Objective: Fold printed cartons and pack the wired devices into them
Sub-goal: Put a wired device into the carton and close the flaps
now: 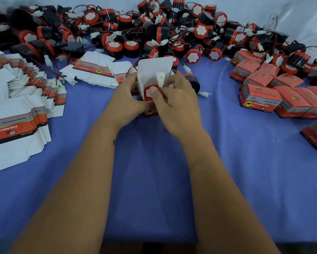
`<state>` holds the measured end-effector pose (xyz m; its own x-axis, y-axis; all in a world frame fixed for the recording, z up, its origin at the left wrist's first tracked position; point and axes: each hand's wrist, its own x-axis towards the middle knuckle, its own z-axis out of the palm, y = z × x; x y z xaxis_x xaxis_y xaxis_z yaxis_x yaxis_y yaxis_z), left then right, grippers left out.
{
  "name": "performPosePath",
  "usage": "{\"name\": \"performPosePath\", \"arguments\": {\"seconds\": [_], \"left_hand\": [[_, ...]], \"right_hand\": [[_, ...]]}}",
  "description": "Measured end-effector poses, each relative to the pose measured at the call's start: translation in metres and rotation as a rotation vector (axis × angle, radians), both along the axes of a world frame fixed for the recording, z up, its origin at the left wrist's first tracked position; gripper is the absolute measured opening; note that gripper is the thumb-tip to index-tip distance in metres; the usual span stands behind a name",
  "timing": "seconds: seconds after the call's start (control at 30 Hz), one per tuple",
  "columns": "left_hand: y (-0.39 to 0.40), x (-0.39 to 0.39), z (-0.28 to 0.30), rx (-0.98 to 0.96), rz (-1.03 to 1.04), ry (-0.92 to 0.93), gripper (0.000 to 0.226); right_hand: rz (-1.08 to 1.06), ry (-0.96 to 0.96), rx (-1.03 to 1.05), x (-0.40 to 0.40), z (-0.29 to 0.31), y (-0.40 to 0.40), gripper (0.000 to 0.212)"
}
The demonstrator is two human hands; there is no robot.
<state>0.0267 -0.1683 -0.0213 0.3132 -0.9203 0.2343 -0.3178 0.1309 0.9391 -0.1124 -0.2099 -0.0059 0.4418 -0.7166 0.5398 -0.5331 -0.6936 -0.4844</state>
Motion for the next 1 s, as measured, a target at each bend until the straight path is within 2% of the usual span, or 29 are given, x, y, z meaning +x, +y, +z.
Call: {"name": "performPosePath", "arguments": {"seconds": [0.1,0.17,0.23,0.33,0.43,0.53,0.6,0.63,0.77,0.87,1.0], "left_hand": [[0.001,0.002,0.001,0.017,0.019,0.07,0.054],[0.002,0.003,0.002,0.029,0.024,0.158,0.054],[0.002,0.001,0.003,0.042,0.033,0.202,0.052],[-0.001,-0.004,0.001,0.043,0.088,0.163,0.044],[-0.006,-0.004,-0.001,0.054,0.165,0.11,0.045],[-0.01,-0.004,-0.003,0.05,0.203,0.077,0.043],[-0.01,-0.004,-0.003,0.054,0.208,0.044,0.044],[-0.009,-0.005,-0.003,0.057,0.203,0.039,0.045],[-0.007,-0.004,-0.004,0.067,0.158,0.002,0.039],[-0.008,-0.004,-0.005,0.076,0.138,-0.013,0.038],[-0.009,-0.005,-0.006,0.068,0.109,-0.021,0.039]], "right_hand": [[-0.028,-0.252,0.072,-0.001,0.006,0.001,0.028],[-0.018,-0.493,0.234,-0.004,0.012,0.0,0.01],[0.017,-0.632,0.367,-0.007,0.018,0.0,0.01],[0.098,-0.638,0.483,-0.009,0.022,0.006,0.008],[0.219,-0.68,0.617,-0.009,0.03,0.009,0.014],[0.273,-0.726,0.805,-0.01,0.037,0.006,0.037],[0.228,-0.71,0.763,-0.01,0.032,0.004,0.051],[0.198,-0.712,0.707,-0.009,0.028,0.005,0.046],[0.085,-0.591,0.472,-0.001,0.014,0.001,0.004],[-0.007,-0.519,0.353,0.004,0.006,-0.006,0.011],[-0.057,-0.548,0.227,0.008,-0.001,-0.008,0.019]]}}
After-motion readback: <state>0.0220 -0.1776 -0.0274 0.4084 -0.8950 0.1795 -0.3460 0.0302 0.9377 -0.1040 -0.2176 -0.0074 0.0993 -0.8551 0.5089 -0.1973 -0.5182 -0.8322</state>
